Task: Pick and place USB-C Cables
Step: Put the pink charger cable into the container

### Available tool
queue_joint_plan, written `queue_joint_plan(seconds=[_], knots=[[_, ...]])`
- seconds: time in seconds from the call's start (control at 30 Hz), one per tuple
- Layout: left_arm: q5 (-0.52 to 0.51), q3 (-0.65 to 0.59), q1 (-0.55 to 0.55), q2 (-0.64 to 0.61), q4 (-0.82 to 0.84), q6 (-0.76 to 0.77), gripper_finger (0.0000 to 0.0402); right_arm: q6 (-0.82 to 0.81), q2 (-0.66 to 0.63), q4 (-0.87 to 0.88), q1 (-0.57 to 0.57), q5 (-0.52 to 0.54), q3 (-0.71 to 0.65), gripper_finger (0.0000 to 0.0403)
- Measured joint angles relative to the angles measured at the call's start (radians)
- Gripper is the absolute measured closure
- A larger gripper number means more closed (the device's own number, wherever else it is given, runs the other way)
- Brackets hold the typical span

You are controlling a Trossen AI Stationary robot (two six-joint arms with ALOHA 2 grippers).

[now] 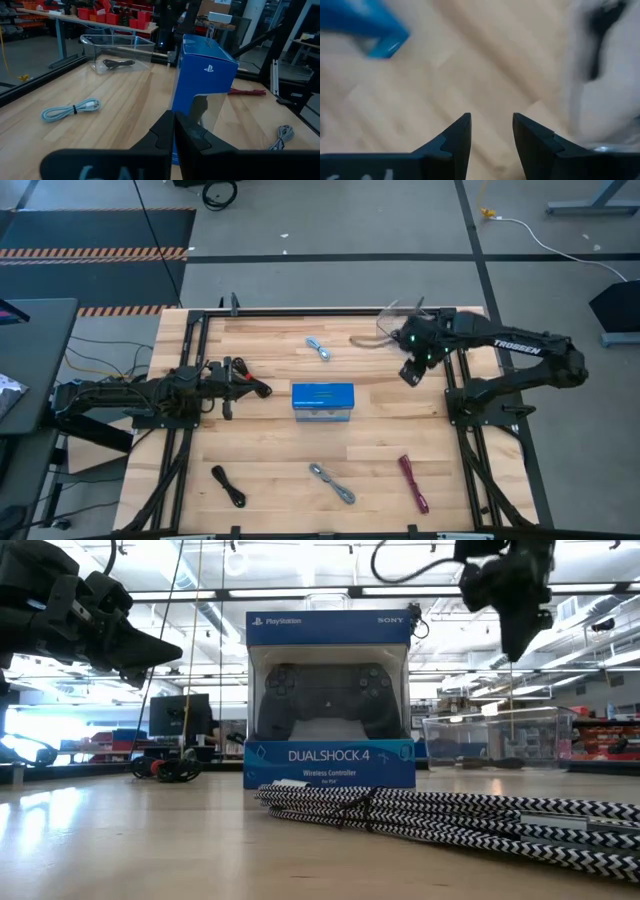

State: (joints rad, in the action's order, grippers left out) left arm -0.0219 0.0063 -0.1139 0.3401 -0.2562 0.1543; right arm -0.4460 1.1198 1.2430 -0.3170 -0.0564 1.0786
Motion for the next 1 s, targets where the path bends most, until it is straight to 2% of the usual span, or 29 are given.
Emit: queue_joint_plan(seconds=[0.27, 0.4, 0.53, 0.73, 1.0], knots=[[0.0, 0.0, 0.0, 0.0, 0.0, 0.013, 0.0381, -0.36, 0.001, -0.039, 0.303, -0.082, -0.04, 0.0252], [0.0, 0.0, 0.0, 0.0, -0.003, 0.01, 0.0381, -0.512, 0.013, -0.055, 0.444, -0.081, -0.053, 0.0252], [0.0, 0.0, 0.0, 0.0, -0.004, 0.027, 0.0381, -0.65, 0.041, -0.151, 0.572, -0.07, -0.084, 0.0252], [0.026, 0.0, 0.0, 0.0, 0.016, 0.106, 0.0381, -0.803, 0.146, -0.306, 0.715, -0.075, -0.112, 0.0252], [0.072, 0.0, 0.0, 0.0, 0.111, 0.176, 0.0381, -0.948, 0.322, -0.408, 0.869, -0.152, -0.112, 0.0252]])
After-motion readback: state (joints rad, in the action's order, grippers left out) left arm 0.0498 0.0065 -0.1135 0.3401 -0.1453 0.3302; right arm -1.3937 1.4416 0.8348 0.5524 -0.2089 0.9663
